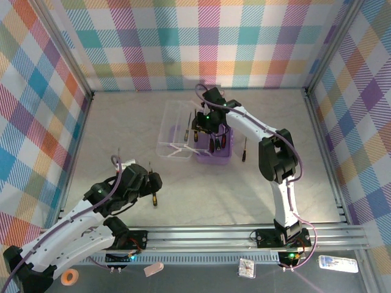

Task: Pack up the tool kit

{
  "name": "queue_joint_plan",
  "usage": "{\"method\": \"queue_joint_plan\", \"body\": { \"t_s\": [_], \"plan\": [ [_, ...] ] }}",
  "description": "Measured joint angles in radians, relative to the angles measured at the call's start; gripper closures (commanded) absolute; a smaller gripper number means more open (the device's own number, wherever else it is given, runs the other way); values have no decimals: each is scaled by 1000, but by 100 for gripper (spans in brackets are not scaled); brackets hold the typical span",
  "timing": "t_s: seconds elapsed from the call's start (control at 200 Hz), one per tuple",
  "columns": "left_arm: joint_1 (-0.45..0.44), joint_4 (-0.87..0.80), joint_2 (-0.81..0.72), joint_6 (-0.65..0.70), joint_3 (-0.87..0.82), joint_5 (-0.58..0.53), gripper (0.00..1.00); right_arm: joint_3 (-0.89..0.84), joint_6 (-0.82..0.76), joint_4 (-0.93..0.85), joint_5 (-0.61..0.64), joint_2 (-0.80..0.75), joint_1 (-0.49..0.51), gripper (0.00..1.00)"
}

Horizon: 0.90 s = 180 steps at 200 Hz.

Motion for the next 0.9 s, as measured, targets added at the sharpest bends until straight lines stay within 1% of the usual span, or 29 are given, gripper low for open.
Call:
{"method": "queue_joint_plan", "body": {
  "t_s": [0.215,0.325,0.405,0.51,0.6,0.75,0.84,0.9],
  "plan": [
    [0,-1,-4,5,-2,19,0,0,11,14,-37,0,0,69],
    [0,-1,-6,8,-2,36,6,-5,21,23,-37,-5,0,69],
    [0,-1,3,8,-4,44,11,-48,23,41,-27,-43,0,69],
    [-1,3,32,4,-24,61,18,-149,26,63,0,-143,0,68],
    [-5,6,69,5,-61,76,23,-266,26,99,29,-264,3,68],
    [-27,45,172,0,-111,113,31,-476,26,156,83,-465,9,68],
    [-45,87,224,0,-122,124,39,-590,29,180,106,-540,12,67],
    [-53,120,261,1,-122,134,43,-664,32,193,118,-574,12,67]
  ]
}}
